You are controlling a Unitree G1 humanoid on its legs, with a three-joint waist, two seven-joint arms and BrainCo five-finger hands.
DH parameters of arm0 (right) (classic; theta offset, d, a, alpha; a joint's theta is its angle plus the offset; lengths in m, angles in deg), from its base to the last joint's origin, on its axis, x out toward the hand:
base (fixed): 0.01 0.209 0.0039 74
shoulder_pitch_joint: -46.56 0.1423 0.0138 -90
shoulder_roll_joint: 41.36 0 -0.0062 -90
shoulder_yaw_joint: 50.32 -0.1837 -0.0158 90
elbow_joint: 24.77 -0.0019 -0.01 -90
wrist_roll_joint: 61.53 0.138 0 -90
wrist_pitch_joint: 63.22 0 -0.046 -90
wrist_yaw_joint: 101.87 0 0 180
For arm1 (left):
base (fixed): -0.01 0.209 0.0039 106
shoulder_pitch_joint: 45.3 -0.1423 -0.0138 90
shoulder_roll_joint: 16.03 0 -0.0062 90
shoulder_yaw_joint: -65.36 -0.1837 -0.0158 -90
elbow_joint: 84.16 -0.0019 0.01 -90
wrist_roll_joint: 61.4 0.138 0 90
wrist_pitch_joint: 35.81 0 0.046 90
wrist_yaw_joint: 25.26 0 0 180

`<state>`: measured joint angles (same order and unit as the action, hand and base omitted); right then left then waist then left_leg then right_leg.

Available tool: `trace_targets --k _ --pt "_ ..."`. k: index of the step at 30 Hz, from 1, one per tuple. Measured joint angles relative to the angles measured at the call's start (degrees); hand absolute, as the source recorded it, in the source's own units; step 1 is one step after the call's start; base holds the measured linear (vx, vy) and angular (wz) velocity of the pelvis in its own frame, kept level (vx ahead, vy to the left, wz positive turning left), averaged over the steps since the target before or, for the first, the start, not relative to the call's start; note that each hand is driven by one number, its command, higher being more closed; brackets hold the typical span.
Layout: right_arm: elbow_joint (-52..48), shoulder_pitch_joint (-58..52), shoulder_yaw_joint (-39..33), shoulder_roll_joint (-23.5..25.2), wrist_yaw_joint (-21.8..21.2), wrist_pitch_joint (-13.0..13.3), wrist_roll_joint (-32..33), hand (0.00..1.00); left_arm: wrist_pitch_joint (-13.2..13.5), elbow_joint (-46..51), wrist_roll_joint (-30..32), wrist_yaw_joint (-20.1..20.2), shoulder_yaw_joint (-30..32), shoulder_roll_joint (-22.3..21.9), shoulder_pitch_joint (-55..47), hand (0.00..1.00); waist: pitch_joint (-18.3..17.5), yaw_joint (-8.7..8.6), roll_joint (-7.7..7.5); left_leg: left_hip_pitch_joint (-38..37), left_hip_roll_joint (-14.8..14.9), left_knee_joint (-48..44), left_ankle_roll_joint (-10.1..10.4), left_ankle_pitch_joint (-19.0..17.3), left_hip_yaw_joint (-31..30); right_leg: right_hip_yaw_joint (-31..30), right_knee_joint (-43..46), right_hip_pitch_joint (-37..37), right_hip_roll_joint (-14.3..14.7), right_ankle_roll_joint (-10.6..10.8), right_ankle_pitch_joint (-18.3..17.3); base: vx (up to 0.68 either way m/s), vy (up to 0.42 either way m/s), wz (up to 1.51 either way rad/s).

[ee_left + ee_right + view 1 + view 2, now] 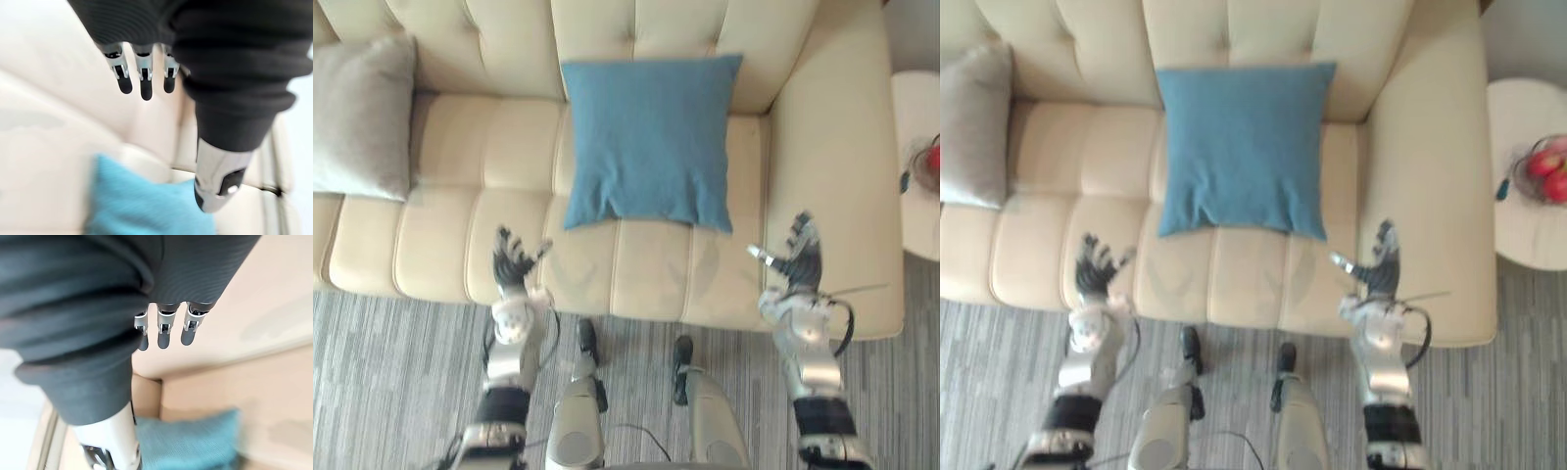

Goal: Pick up cushions and gather them together orderly.

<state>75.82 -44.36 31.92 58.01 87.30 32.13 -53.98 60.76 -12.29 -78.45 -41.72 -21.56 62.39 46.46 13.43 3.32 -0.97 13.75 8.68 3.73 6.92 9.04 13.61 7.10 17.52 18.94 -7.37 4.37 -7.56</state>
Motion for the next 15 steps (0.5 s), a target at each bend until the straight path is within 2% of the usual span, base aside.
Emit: trace_targets --k 1,3,7,12,15 --pt "3.98 -3.01 -0.06 2.22 -1.54 0.09 0.20 0.00 -0.45 -3.46 0.37 1.65 -0.07 -1.61 -2.37 0.00 -1.64 0.00 -0.33 -2.26 -0.38 -0.02 -0.05 -0.65 -0.09 0.31 -0.36 -2.52 -0.52 0.14 -0.66 0.09 0.015 0.08" --pt "8.44 -4.59 -0.20 3.99 -2.18 0.10 0.29 0.00 -0.88 -7.64 1.26 2.65 0.44 -3.10 -4.01 0.00 -3.38 -0.01 -0.40 -3.91 -0.54 -0.05 -0.15 -1.22 -0.11 0.51 -1.33 -4.53 -0.65 0.24 -0.84 0.07 0.021 0.05" --pt "22.86 -7.62 -3.81 8.71 -2.86 -0.21 0.52 0.00 -2.69 -21.85 4.04 5.69 4.38 -5.75 -6.68 0.00 -7.97 -0.03 -0.36 -8.60 -0.51 0.01 0.22 -2.64 0.22 0.82 -4.50 -10.19 -0.53 0.39 -0.74 0.06 0.024 -0.03" --pt "35.73 -8.18 -6.98 9.52 -3.35 -1.42 1.54 0.00 -4.55 -32.24 9.47 7.14 8.87 -6.24 -7.35 0.00 -11.41 0.05 0.06 -12.46 -0.26 1.38 0.46 -3.39 1.64 -0.02 -7.67 -14.10 0.17 0.70 0.24 0.03 0.017 -0.15" --pt "38.18 -7.90 -9.12 9.26 -3.60 -1.99 1.52 0.00 -4.75 -35.17 11.48 7.79 11.38 -6.31 -6.94 0.00 -12.49 0.03 0.32 -15.03 -0.27 2.10 0.68 -3.61 3.31 -1.33 -9.56 -16.14 0.41 0.83 1.28 0.03 0.026 -0.24"
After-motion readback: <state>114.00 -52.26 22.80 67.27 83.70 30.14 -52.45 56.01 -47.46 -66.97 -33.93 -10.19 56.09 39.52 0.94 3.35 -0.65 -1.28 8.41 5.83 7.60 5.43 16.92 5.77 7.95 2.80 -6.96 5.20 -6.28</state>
